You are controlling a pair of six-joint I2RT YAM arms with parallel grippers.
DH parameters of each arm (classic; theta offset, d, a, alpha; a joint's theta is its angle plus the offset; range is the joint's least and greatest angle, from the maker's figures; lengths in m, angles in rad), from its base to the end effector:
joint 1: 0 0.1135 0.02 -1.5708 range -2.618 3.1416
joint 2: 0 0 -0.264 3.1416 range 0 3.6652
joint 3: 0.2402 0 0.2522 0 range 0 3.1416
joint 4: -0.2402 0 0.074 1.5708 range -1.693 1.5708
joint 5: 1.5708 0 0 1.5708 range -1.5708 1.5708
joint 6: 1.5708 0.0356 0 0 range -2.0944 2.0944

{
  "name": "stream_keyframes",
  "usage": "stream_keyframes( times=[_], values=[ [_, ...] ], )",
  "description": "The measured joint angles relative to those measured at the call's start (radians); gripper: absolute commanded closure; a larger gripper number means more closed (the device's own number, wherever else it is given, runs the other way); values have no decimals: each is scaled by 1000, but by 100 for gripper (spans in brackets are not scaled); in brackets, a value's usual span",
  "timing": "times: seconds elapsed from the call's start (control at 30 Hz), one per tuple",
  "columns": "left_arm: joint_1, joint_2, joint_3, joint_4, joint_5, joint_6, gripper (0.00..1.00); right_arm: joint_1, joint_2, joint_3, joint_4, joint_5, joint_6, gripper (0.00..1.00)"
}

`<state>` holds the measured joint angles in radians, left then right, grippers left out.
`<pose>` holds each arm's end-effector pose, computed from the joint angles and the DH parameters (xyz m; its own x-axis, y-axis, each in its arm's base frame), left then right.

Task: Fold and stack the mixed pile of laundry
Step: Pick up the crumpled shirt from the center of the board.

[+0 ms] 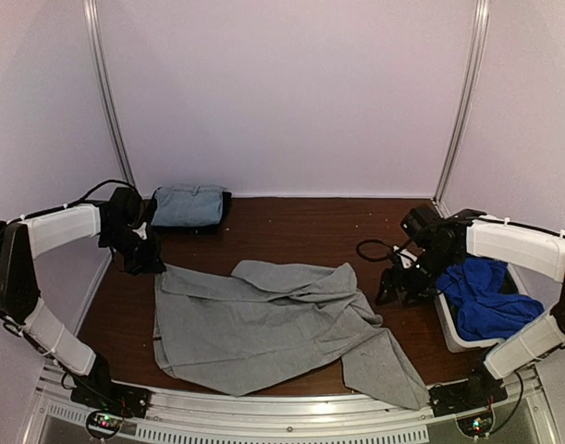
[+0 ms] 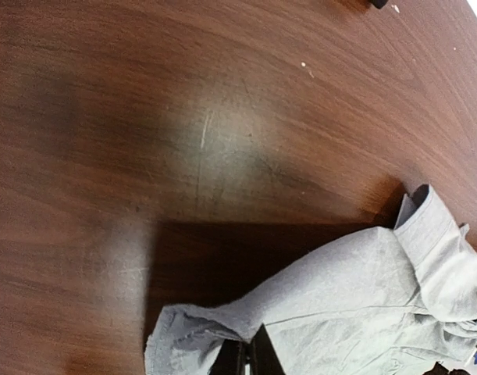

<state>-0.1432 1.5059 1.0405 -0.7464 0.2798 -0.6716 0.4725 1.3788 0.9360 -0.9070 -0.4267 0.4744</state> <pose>0.2824 -0.0507 0.2193 -0.8705 -0.4787 -0.1142 -0.3940 0.8170 -0.4210 0.2070 0.1223 0.2181 -0.9990 -0.0436 -0.0105 -0.0435 0.8872 0.4593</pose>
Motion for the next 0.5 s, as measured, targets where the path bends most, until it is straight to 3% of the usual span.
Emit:
stream_keyframes(
  times=[0.23,0.5],
  values=[
    [11,68,62,7,-3,61,58,37,149,409,-15,20,-115,14],
    [11,-3,14,22,18,46,45,196,604,903,-51,64,-250,9]
  ],
)
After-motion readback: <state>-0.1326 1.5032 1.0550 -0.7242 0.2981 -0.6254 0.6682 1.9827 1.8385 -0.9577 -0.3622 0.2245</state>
